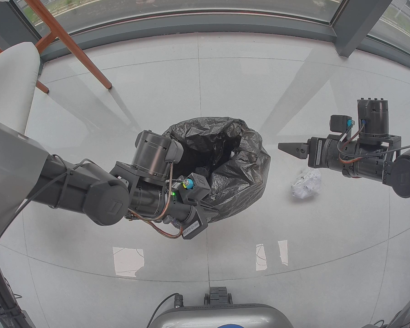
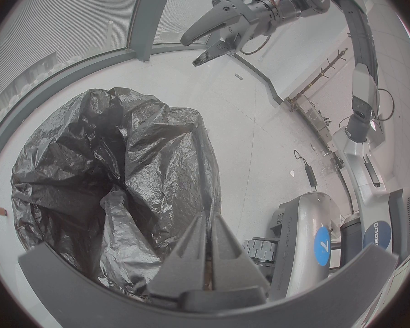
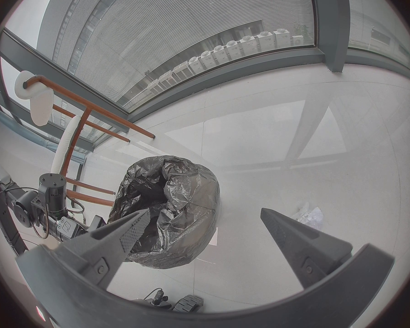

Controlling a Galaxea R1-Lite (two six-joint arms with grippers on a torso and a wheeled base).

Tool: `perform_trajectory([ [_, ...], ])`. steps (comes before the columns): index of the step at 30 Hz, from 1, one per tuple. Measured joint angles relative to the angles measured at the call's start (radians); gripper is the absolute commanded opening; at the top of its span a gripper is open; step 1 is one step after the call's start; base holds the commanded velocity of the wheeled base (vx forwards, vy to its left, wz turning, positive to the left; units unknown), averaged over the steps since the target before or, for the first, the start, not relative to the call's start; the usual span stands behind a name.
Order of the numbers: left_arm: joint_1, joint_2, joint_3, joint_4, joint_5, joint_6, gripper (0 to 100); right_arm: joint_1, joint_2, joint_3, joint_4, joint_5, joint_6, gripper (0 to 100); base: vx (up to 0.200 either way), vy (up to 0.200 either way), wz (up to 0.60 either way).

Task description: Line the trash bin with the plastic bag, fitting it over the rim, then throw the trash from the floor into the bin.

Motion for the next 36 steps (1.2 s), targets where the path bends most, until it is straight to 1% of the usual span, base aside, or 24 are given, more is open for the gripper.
perform_trajectory([
  [5,-0.005,-0.006,0.014,0.002,0.0,-0.061,0,-0.008,-0.003,0.001,0.0,0.0,0.0,100,0.0,0.0,0.0],
  [12,-0.022,-0.034,0.064,0.002,0.0,-0.084,0,-0.011,-0.003,0.001,0.0,-0.001,-0.001,100,0.0,0.0,0.0],
  [13,-0.024,-0.037,0.068,0.002,0.0,-0.085,100,-0.012,-0.003,0.001,0.0,-0.001,-0.001,100,0.0,0.0,0.0],
  [18,-0.029,-0.042,0.069,-0.001,-0.001,-0.095,100,-0.02,-0.003,0.002,0.001,-0.002,-0.003,100,0.0,0.0,0.0],
  [22,-0.039,-0.047,0.069,-0.005,-0.001,-0.14,100,-0.046,-0.002,0.02,0.001,-0.005,-0.016,100,0.0,0.0,0.0],
  [24,-0.044,-0.056,0.067,-0.006,0.003,-0.205,100,-0.07,0.001,0.036,0.0,-0.005,-0.03,100,0.0,0.0,0.0],
  [25,-0.05,-0.067,0.064,-0.006,0.015,-0.288,100,-0.096,0.009,0.053,0.001,-0.005,-0.042,100,0.0,0.0,0.0],
  [28,-0.054,-0.087,0.058,-0.008,0.039,-0.39,100,-0.131,0.027,0.072,-0.01,-0.004,-0.054,100,0.0,0.0,0.0],
  [29,-0.055,-0.103,0.054,-0.012,0.054,-0.441,100,-0.159,0.046,0.083,-0.03,-0.003,-0.06,100,0.0,0.0,0.0],
  [32,-0.051,-0.134,0.048,-0.027,0.076,-0.486,100,-0.202,0.095,0.096,-0.092,-0.001,-0.067,100,0.0,0.0,0.0],
  [36,-0.027,-0.181,0.046,-0.064,0.095,-0.495,100,-0.256,0.194,0.106,-0.213,0.004,-0.077,100,0.0,0.0,0.0],
])
